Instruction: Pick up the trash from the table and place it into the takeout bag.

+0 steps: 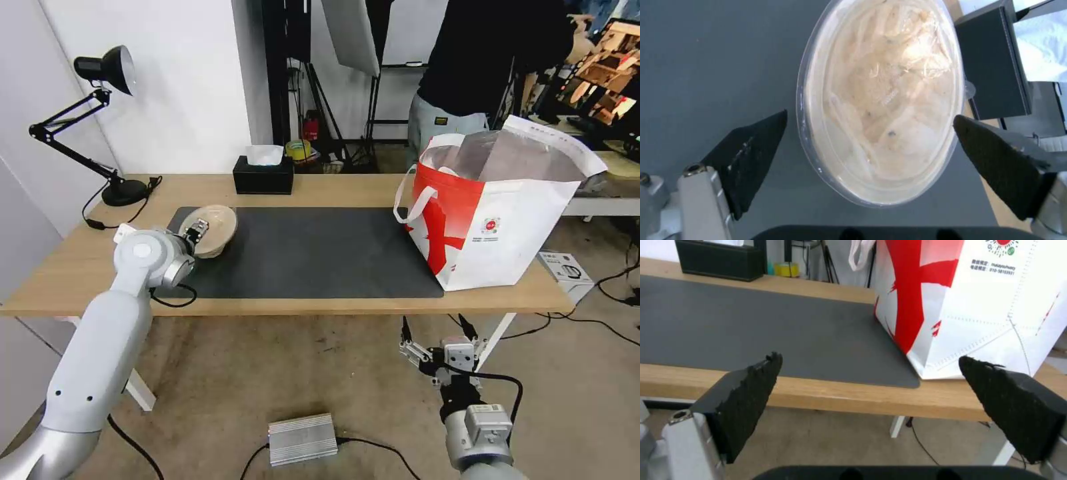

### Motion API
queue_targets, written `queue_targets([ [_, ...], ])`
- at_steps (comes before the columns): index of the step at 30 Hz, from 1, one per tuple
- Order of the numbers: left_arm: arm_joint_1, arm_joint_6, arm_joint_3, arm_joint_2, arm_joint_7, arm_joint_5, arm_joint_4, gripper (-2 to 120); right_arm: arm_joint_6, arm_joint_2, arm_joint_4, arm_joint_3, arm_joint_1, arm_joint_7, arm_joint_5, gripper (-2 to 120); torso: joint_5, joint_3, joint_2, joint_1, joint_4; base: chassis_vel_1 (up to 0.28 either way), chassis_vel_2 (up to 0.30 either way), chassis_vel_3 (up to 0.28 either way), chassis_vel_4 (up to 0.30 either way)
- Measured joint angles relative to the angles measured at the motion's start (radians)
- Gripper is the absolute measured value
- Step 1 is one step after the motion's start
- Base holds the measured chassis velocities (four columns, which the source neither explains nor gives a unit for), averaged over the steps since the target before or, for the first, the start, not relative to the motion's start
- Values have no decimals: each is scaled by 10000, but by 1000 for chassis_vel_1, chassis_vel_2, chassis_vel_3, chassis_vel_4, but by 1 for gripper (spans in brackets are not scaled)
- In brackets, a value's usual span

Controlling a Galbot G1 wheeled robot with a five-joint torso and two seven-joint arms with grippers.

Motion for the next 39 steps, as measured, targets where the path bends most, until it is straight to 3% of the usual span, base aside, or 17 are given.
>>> queue_targets([
  [26,-441,90,379,-410,409,448,694,100,0,0,0,0,0,0,0,100,0,0,0,1,0,0,0,0,0],
  [33,-463,50,401,-409,368,515,688,80,0,0,0,0,0,0,0,100,0,0,0,0,0,0,0,0,0],
  [39,-412,-126,389,-422,321,583,612,55,0,0,0,0,0,0,0,100,0,0,2,0,0,0,0,0,0],
])
